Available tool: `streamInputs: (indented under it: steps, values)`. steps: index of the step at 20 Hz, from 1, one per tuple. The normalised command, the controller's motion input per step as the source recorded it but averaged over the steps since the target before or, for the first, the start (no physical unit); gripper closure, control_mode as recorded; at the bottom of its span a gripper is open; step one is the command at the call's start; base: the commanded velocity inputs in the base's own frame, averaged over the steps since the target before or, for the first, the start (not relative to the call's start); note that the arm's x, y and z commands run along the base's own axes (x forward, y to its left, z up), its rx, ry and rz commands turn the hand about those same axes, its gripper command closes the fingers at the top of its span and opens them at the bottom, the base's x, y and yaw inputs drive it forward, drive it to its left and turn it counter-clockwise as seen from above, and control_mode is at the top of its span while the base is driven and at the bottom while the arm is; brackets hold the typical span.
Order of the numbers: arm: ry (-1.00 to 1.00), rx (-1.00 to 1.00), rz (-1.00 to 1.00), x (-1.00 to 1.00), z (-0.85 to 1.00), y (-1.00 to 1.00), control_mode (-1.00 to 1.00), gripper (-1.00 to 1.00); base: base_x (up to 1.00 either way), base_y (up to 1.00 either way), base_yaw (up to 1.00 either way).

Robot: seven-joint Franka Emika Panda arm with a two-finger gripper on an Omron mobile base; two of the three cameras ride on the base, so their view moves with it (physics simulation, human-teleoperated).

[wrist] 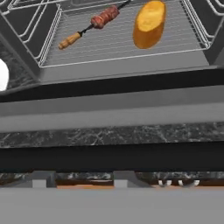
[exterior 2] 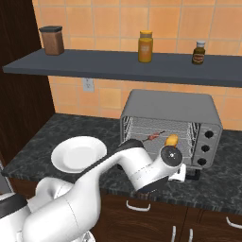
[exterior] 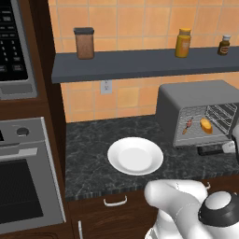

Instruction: Pick up the kebab skewer and baguette bread, and place them inside the toaster oven. Close the toaster oven door and start by setting the timer.

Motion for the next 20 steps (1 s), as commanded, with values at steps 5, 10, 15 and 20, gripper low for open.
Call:
streamInputs:
  steps: [5,10,15,20]
  values:
    - [-0.07,0.0,-0.04,0.81,0.04,0.76,-1.0,-1.0,0.0,0.0,0.0]
    - [-0.03,0.0,-0.05,0.86,0.0,0.71,-1.0,-1.0,0.0,0.0,0.0]
    - [0.0,0.0,-0.02,0.7,0.04,0.37,-1.0,-1.0,0.0,0.0,0.0]
    - [0.0,0.0,-0.01,0.46,0.0,0.24,-1.0,-1.0,0.0,0.0,0.0]
